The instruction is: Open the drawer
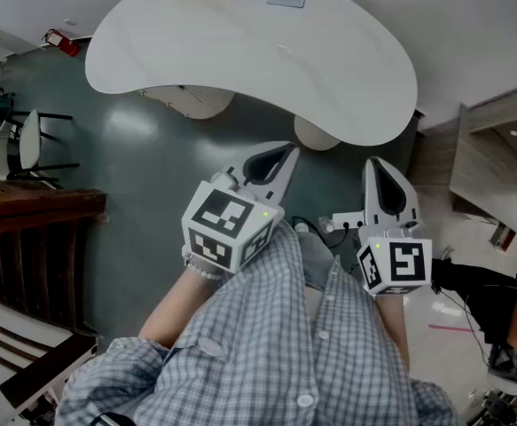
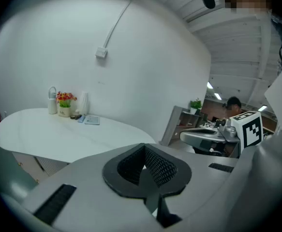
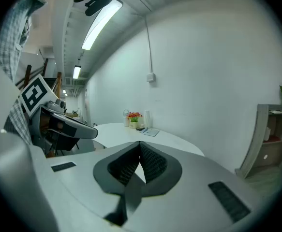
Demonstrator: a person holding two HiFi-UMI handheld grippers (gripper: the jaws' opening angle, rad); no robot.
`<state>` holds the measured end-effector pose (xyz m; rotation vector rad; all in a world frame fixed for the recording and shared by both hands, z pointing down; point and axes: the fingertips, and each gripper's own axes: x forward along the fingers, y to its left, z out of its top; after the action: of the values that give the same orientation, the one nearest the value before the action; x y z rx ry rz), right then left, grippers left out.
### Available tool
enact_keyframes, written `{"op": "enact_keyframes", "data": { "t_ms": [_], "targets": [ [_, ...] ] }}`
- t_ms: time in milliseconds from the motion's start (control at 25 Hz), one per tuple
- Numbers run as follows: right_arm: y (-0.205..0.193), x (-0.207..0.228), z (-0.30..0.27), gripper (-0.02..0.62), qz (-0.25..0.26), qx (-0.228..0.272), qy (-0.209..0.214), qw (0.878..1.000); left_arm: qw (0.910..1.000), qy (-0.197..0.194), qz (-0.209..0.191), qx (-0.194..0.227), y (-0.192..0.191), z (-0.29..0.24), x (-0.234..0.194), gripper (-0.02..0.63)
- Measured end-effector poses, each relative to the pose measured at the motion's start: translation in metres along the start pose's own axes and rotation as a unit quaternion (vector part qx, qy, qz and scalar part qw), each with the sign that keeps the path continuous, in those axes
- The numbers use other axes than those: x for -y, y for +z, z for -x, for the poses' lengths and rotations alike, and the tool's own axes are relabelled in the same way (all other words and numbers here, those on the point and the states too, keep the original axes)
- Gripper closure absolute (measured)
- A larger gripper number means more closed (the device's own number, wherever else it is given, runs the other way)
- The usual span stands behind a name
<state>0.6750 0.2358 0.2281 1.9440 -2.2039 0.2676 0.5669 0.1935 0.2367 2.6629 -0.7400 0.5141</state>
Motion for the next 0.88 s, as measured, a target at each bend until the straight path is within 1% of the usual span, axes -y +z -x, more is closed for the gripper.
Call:
{"op": "enact_keyframes", "data": {
  "t_ms": [400, 560, 720, 880],
  "targets": [
    [-0.008, -0.002, 0.012, 0.586, -0.007, -0.006, 0.000, 1.000, 1.0000, 0.006, 0.006, 0.000, -0.007, 0.007, 0.007, 0.601],
    [-0.013, 0.000, 0.015, 0.586, -0.014, -0.009, 0.003, 1.000, 0.9998, 0.016, 0.011, 0.004, -0.011, 0.010, 0.010, 0.601],
    [-0.018, -0.004, 0.012, 0.586, -0.011, -0.016, 0.024, 1.000, 0.9986, 0.043, 0.029, 0.010, -0.017, 0.019, 0.007, 0.601],
    [-0.022, -0.019, 0.003, 0.586, 0.000, -0.021, 0.073, 0.997, 0.9946, 0.088, 0.053, 0.018, -0.030, 0.039, 0.001, 0.601]
  ]
}}
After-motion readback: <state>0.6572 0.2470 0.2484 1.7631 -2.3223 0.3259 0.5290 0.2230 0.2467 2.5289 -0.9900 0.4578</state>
